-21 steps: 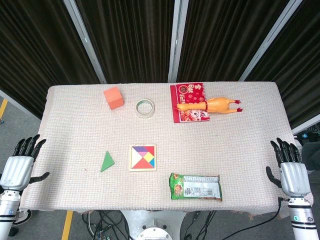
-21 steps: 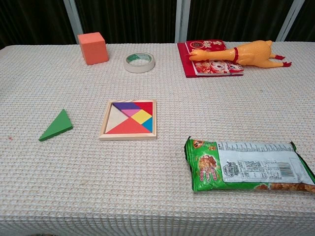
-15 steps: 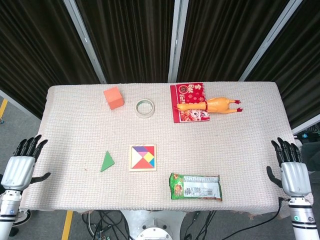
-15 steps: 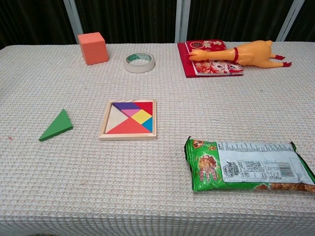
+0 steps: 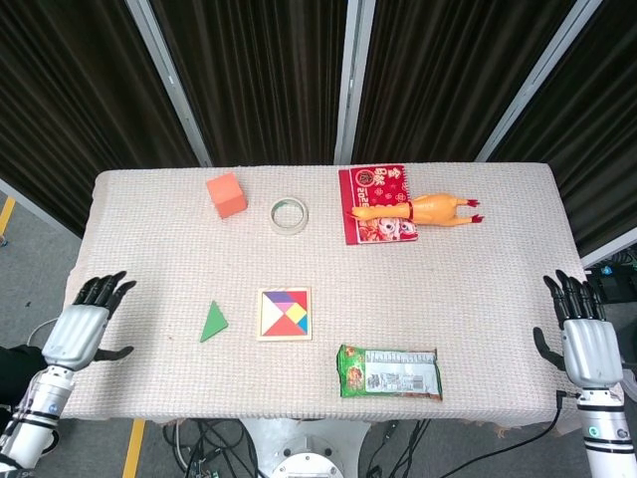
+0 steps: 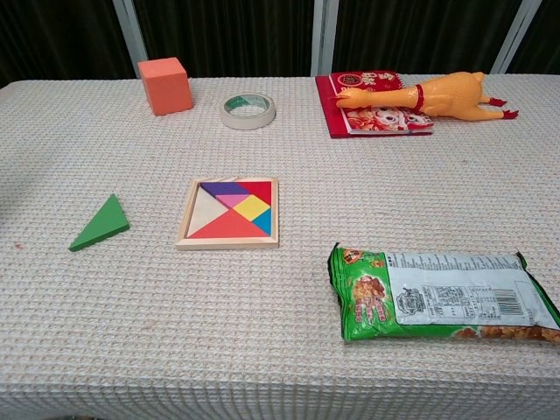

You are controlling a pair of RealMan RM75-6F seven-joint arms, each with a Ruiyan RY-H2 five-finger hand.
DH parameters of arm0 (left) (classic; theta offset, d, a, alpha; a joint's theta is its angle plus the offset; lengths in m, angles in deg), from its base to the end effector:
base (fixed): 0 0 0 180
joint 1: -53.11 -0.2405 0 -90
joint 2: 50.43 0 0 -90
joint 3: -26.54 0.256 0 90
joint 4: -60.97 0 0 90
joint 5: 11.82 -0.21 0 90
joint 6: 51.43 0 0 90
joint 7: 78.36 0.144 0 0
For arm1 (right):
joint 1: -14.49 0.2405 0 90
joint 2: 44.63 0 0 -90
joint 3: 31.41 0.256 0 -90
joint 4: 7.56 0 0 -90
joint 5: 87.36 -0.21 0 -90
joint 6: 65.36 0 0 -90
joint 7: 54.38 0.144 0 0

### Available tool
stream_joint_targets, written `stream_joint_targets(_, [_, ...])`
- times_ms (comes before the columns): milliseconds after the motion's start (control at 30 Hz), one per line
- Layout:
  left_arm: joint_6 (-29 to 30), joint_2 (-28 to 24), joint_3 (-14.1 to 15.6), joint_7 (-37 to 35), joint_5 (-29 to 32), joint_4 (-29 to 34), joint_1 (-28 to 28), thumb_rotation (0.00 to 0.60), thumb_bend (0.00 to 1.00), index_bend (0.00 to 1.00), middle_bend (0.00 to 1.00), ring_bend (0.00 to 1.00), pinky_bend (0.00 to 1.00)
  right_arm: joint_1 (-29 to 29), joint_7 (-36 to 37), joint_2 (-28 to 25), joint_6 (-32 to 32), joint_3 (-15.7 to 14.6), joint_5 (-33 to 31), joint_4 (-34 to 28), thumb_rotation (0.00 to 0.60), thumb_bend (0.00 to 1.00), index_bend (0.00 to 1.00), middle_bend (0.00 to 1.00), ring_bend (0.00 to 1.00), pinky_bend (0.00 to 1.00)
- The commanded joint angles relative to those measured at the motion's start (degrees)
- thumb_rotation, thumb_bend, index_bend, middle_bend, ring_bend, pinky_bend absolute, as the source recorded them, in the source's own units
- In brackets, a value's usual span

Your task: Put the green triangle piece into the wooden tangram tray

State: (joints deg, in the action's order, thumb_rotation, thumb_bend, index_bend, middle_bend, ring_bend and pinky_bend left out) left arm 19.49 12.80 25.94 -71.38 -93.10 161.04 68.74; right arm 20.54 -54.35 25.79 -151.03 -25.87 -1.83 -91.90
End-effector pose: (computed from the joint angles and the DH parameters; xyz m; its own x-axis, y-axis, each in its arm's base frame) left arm -0.2727 0.2188 0.1168 0.4153 0.2258 0.8812 0.9091 -0.1395 -0.3926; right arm -0.3214 -0.1986 0.1453 0.4157 0.0652 0.9072 -0.9088 -0.0088 0.4171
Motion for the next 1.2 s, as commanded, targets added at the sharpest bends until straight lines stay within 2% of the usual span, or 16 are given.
stream_joint_targets(33, [-6.13, 0.10, 0.21, 1.15, 1.69, 1.49, 3.07, 0.600, 0.00, 0.09, 0.01, 0.00, 0.02, 0.08, 0.23, -0.05, 0.40, 0.03, -0.32, 0.22, 0.600, 0.30, 0.00, 0.00, 0.00, 0.00])
stream_joint_targets(367, [-15.85, 4.52, -2.38, 5.61, 8.77, -0.32, 9.98, 0.600, 0.00, 0.09, 0.01, 0.00, 0.02, 0.32, 1.97, -0.28, 1.19, 0.24, -0.93, 1.05, 0.600, 0.30, 0.00, 0.00, 0.00, 0.00])
stream_joint_targets(667, [-18.49, 8.45, -2.98, 6.52, 11.29, -3.40, 12.80, 0.600, 0.00, 0.09, 0.01, 0.00, 0.02, 0.67, 2.30, -0.03, 2.57, 0.09, -1.63, 1.80, 0.600, 0.30, 0.00, 0.00, 0.00, 0.00])
stream_joint_targets(900, [-21.64, 10.02, -3.21, 6.68, 15.74, -4.48, 14.86, 0.600, 0.00, 0.10, 0.00, 0.00, 0.02, 0.91, 2.26, -0.12, 2.44, 0.30, -1.45, 1.70, 0.600, 0.30, 0.00, 0.00, 0.00, 0.00])
stream_joint_targets(1200, [-22.07, 11.46, -3.21, 5.77, 16.17, -6.12, 16.14, 0.600, 0.00, 0.10, 0.00, 0.00, 0.02, 1.36, 2.00, -0.17, 2.83, 0.52, -1.59, 1.37, 0.600, 0.30, 0.00, 0.00, 0.00, 0.00])
